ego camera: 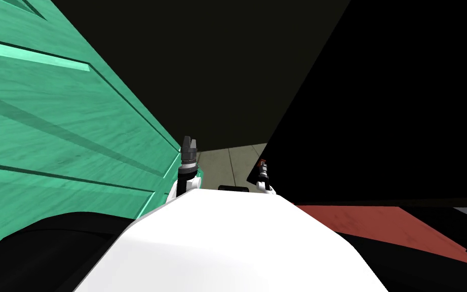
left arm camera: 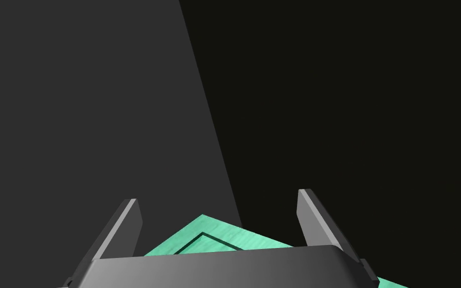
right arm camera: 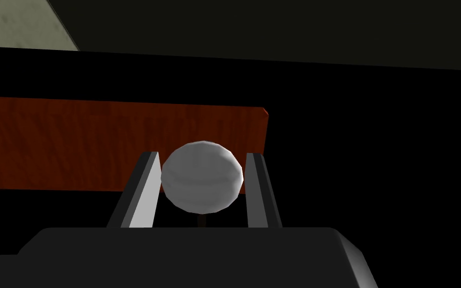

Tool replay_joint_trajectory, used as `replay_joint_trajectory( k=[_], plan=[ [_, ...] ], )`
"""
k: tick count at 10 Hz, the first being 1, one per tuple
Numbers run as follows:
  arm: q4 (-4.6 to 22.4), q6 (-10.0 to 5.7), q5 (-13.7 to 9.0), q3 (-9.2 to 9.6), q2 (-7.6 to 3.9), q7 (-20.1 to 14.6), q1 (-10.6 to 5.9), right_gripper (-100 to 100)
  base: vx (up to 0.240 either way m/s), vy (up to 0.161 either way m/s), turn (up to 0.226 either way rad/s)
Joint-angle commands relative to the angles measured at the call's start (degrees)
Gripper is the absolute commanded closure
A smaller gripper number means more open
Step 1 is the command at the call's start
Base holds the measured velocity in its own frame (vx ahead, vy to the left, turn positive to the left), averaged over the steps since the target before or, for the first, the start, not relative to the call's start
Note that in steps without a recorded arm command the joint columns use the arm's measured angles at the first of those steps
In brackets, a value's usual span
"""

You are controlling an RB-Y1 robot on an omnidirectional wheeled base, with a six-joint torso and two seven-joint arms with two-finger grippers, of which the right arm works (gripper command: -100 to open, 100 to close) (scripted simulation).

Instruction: Push the door open

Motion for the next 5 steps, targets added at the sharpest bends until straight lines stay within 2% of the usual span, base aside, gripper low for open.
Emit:
replay_joint_trajectory(
  k=[1,5],
  plan=[
    [-0.1,0.01,-1.0,-1.83,-0.98,0.3,0.12,100,0.212,0.015,-0.062],
    [0.2,0.04,-2.3,-4.12,-1.41,1.0,0.06,100,0.192,0.038,-0.067]
  ],
)
